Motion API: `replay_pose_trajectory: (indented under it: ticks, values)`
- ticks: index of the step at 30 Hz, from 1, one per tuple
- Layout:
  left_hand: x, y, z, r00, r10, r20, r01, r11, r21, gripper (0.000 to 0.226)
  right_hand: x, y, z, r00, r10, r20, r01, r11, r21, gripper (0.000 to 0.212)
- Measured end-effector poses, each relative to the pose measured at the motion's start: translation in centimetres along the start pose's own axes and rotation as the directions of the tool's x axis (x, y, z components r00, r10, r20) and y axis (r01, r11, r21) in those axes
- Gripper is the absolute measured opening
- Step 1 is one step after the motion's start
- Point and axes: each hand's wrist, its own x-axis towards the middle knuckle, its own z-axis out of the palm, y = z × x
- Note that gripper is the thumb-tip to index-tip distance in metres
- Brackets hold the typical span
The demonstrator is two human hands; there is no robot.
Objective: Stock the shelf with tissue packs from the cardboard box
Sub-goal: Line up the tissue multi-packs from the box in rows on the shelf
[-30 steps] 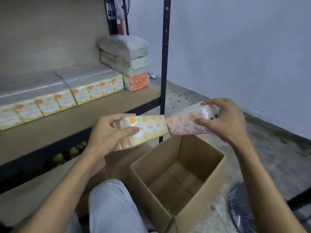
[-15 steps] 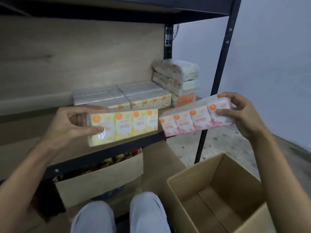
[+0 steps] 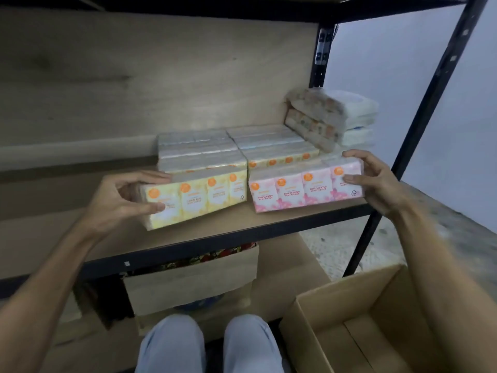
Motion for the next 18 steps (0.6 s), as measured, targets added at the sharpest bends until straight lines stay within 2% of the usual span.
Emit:
replay_pose_trajectory:
  ticks: [3, 8, 10, 13, 15, 18]
  values:
    - [0.7, -1.3, -0.9, 0.997, -0.057, 0.042, 0.057, 0.998, 0.007, 0.057, 1.6, 1.5, 0.3, 0.999, 0.042, 0.025, -0.043, 0.998, 0.041, 0.060]
    - [0.6, -2.8, -1.5, 0.988, -0.115, 0.107, 0.109, 0.992, 0.064, 0.052, 2.7, 3.6, -0.4, 0.987, 0.154, 0.032, -0.154, 0.988, -0.012, 0.077]
    - [0.4, -2.9, -1.3, 0.990, -0.110, 0.093, 0.102, 0.991, 0.092, 0.051, 2.8, 4.0, -0.4, 0.987, 0.162, 0.009, -0.161, 0.987, -0.005, 0.075]
    - [-0.2, -3.1, -0.4, 0.995, -0.098, 0.006, 0.095, 0.974, 0.207, 0.054, 2.7, 4.1, 0.3, 0.992, 0.127, -0.023, -0.127, 0.992, -0.025, 0.066]
    - [-1.0, -3.3, 0.4, 0.992, -0.079, -0.097, 0.101, 0.965, 0.243, 0.057, 2.5, 4.5, 0.6, 0.994, 0.084, -0.076, -0.094, 0.985, -0.147, 0.055]
    - [-2.2, -3.6, 1.7, 0.976, -0.081, -0.204, 0.132, 0.959, 0.250, 0.061, 2.4, 4.8, 1.7, 0.984, 0.022, -0.178, -0.079, 0.944, -0.320, 0.052]
